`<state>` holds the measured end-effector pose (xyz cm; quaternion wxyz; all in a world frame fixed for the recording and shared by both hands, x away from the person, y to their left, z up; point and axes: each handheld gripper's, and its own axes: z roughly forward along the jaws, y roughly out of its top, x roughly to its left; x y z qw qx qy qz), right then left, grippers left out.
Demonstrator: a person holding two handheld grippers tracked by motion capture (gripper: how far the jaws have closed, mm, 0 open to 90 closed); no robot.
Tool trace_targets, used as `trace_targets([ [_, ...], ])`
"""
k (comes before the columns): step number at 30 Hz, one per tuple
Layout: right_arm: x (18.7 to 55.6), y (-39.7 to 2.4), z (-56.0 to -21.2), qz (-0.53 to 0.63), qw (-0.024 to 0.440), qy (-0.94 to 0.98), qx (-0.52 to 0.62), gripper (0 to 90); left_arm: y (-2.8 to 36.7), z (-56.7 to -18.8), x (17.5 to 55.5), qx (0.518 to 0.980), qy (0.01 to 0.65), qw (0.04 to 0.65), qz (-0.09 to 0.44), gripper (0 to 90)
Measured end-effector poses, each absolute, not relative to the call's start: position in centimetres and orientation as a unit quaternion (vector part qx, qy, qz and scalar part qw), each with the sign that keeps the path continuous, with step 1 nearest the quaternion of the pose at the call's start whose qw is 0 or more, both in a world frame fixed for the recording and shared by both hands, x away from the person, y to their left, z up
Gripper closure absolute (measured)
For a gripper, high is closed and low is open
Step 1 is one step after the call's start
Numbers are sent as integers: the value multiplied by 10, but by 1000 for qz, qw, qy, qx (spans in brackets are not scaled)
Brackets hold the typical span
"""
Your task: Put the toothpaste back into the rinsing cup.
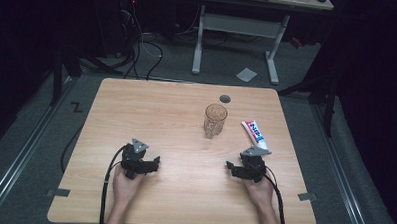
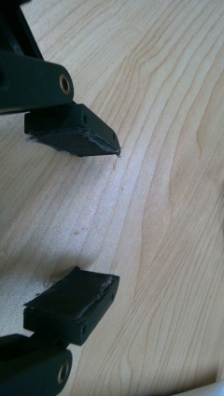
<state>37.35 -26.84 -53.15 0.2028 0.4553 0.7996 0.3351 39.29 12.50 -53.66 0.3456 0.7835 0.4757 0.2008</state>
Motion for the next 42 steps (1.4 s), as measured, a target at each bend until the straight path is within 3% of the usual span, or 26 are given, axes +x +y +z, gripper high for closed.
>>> trace_targets([
  [42, 369, -272, -528, 344, 188, 798, 458, 300, 124, -537, 393, 788, 471, 343, 197, 152],
])
